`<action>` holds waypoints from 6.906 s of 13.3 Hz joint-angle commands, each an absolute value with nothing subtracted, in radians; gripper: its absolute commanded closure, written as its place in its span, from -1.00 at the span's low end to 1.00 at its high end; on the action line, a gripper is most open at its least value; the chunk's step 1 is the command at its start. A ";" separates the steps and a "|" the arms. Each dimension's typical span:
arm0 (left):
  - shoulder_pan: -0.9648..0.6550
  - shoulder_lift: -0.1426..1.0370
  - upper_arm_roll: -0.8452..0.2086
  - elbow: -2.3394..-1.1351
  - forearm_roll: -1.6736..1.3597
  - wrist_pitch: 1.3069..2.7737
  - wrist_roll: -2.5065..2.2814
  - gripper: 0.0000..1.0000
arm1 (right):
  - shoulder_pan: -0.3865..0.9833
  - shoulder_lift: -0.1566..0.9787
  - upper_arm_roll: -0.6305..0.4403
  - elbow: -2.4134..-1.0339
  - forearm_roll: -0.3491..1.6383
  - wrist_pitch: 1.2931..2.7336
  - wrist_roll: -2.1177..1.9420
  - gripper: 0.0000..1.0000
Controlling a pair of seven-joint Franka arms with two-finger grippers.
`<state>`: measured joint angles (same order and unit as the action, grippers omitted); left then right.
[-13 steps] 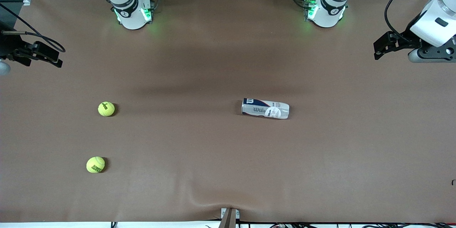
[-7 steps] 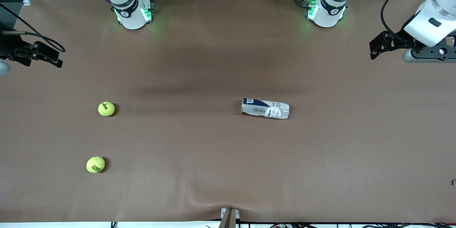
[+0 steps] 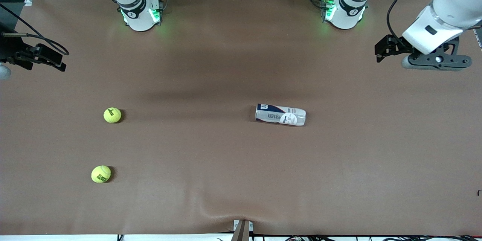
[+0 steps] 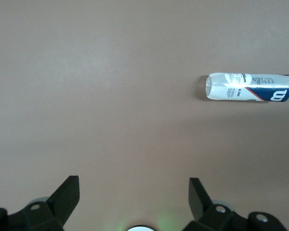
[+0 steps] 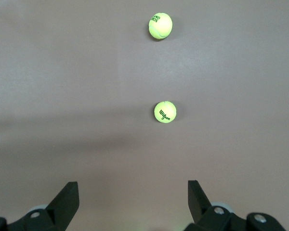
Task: Insert tennis ball vertically with right arm
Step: 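Move the left gripper toward the clear Wilson tube, then grasp the tube with the left gripper and lift it, then stand the tube upright with the left gripper while the right gripper reaches a ball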
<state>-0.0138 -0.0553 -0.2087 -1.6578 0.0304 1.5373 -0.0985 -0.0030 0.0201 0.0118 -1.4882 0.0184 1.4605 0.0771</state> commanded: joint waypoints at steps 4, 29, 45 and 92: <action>-0.012 -0.064 -0.239 -1.666 0.038 1.536 -0.091 -1.00 | -0.009 0.015 0.015 -1.491 0.008 1.459 0.066 -1.00; -0.018 0.049 -0.325 -1.647 0.051 1.684 -0.256 -1.00 | -0.009 0.025 0.015 -1.493 0.008 1.460 0.067 -1.00; -0.439 0.638 -0.374 -1.568 0.669 1.770 0.192 -1.00 | -0.009 0.032 0.015 -1.500 0.006 1.468 0.067 -1.00; -0.376 0.719 -0.436 -1.434 0.573 2.199 0.325 -0.15 | -0.063 0.120 0.015 -1.935 0.003 1.957 0.066 -1.00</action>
